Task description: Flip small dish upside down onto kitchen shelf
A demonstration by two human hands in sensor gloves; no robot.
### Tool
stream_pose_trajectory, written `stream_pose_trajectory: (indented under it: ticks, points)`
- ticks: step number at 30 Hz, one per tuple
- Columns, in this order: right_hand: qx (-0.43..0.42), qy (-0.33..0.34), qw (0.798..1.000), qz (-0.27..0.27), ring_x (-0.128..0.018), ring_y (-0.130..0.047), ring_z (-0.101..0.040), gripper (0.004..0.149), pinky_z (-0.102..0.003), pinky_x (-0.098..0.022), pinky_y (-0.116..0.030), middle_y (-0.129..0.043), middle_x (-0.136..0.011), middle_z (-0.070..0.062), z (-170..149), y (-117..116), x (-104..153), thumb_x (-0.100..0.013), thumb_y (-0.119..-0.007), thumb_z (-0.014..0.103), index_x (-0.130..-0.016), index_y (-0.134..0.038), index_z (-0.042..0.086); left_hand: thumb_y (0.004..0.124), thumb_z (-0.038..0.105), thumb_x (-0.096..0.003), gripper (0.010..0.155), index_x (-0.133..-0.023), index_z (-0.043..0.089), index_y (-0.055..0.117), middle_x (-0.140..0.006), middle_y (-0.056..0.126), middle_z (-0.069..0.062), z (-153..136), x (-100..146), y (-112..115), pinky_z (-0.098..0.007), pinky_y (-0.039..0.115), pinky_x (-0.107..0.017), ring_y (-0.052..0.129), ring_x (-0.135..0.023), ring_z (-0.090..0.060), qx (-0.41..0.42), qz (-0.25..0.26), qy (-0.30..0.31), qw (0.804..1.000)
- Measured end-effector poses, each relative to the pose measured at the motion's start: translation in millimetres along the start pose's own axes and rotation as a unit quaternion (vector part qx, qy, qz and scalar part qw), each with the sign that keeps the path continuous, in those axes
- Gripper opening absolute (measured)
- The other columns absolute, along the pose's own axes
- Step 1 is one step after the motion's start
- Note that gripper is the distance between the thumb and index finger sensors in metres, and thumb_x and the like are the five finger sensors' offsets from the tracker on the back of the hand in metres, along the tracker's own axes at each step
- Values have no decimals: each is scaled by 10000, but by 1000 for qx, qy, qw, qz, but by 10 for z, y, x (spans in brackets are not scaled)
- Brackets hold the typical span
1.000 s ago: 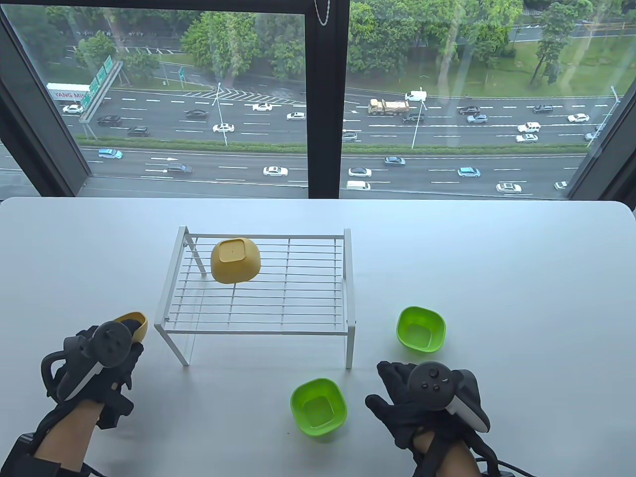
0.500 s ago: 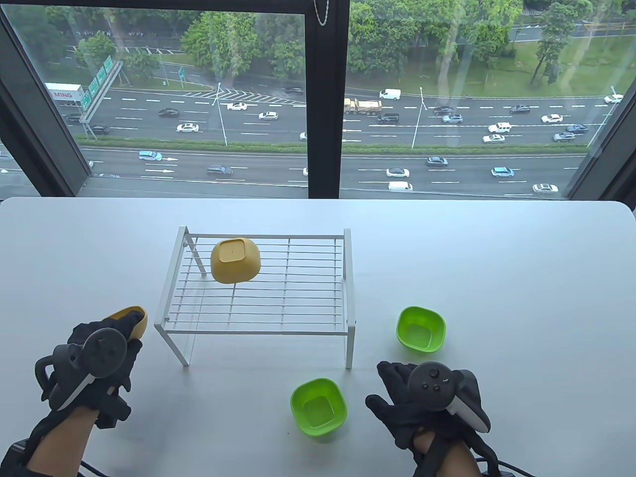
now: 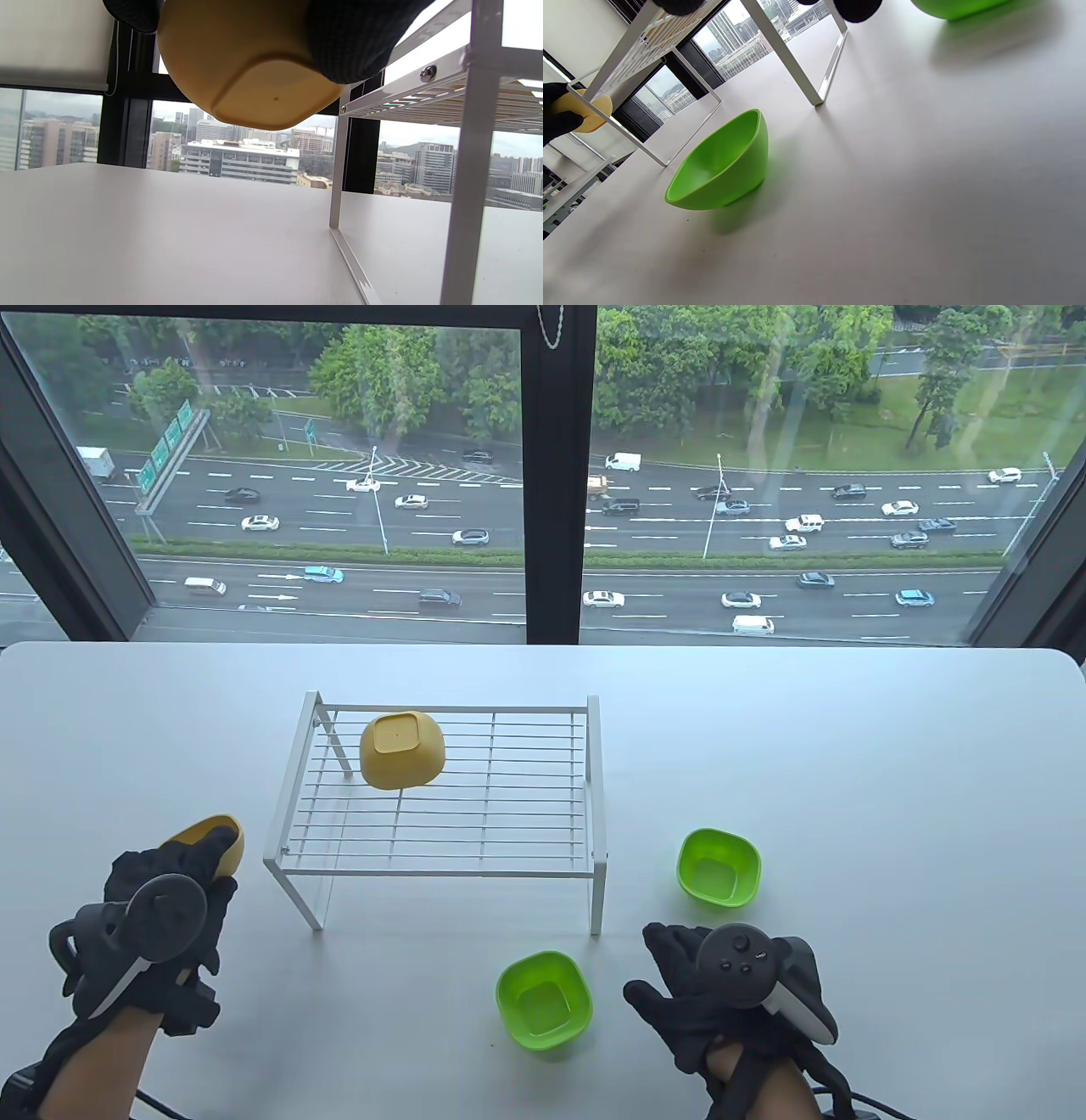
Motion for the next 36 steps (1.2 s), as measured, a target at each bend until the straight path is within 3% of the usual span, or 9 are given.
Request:
stream_pose_trajectory:
  ticks: [10,22,30,36]
  points:
    - [-3,2,1000,2,-1040,-252,-484,822,-718,-688,-222,-361,-1159,-187,0,-4,-3,-501,-615,648,-1105,-333,166,694,342,-486,576,-1041,369,542,-920,754,60,25,74,-165,-674,542,-789,745,-946,-273,23,45,14,999]
    - [-3,3,1000,0,-1039,-251,-485,822,-718,-687,-223,-359,-1159,-187,-1,0,1,-501,-615,648,-1104,-332,167,624,359,-497,566,-1052,382,512,-926,722,42,37,154,-321,-663,549,-789,703,-953,-282,53,83,29,995]
    - [-3,3,1000,1,-1039,-251,-485,821,-718,-687,-223,-361,-1159,-187,-2,1,-1,-502,-615,647,-1104,-332,167,564,384,-498,567,-1054,355,458,-906,697,33,143,272,-475,-643,568,-786,697,-921,-277,84,147,87,982]
    - [-6,1,1000,4,-1040,-252,-484,822,-718,-688,-224,-359,-1159,-188,3,-3,4,-502,-615,647,-1104,-331,166,561,396,-494,562,-1048,364,477,-896,705,41,217,304,-496,-631,578,-791,701,-918,-267,94,139,133,977]
Point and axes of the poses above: the tracker on the back of each hand, its own z axis roughly to the thumb side, its own x axis roughly from the fingertips to the wrist, y = z × x, the point moved 1 cm from there along -x, roughly from the wrist to the fingertips
